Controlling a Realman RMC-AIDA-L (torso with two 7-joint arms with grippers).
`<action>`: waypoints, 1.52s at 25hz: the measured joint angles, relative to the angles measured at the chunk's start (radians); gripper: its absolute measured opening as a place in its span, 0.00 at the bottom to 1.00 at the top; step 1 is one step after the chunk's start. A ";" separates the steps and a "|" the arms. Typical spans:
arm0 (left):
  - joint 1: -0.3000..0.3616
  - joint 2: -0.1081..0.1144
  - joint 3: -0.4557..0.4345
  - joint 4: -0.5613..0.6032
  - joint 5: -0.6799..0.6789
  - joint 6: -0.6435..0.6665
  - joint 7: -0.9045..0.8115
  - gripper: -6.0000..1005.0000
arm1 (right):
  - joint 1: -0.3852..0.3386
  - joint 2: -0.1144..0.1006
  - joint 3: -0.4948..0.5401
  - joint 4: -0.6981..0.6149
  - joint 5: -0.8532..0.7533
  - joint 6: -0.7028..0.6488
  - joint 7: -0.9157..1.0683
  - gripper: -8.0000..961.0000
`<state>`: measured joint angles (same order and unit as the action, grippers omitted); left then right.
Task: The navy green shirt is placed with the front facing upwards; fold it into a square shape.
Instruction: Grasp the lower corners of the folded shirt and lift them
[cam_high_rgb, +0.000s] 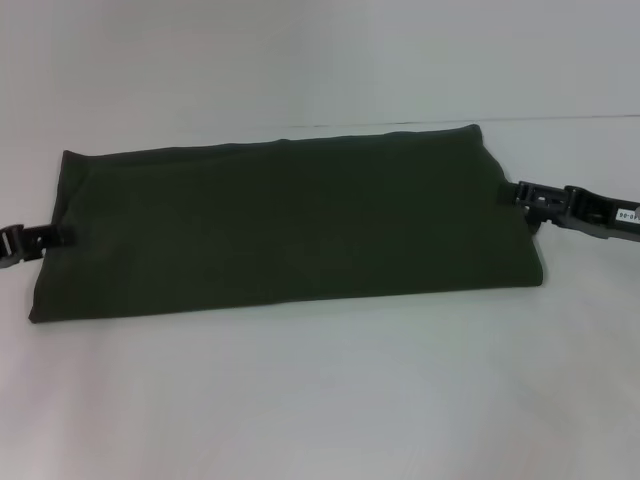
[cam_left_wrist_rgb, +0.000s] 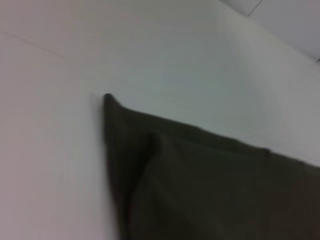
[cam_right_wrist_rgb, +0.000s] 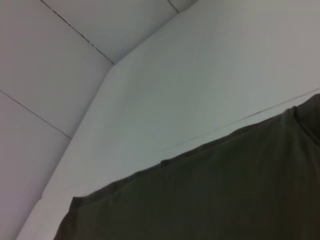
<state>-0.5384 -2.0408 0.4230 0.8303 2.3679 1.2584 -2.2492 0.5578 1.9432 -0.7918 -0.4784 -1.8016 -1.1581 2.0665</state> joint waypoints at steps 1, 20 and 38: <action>-0.001 0.001 -0.003 0.003 0.018 -0.004 0.007 0.65 | -0.004 0.000 0.001 -0.004 -0.008 -0.002 0.003 0.95; -0.023 0.008 0.000 -0.008 0.194 -0.014 0.009 0.65 | -0.008 0.006 -0.004 -0.011 -0.015 -0.003 0.005 0.95; -0.046 0.005 0.046 -0.079 0.197 -0.027 0.005 0.62 | -0.014 0.009 -0.007 -0.011 -0.016 -0.009 0.003 0.95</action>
<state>-0.5841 -2.0359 0.4687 0.7513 2.5645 1.2309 -2.2439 0.5438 1.9526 -0.7992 -0.4894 -1.8178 -1.1674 2.0692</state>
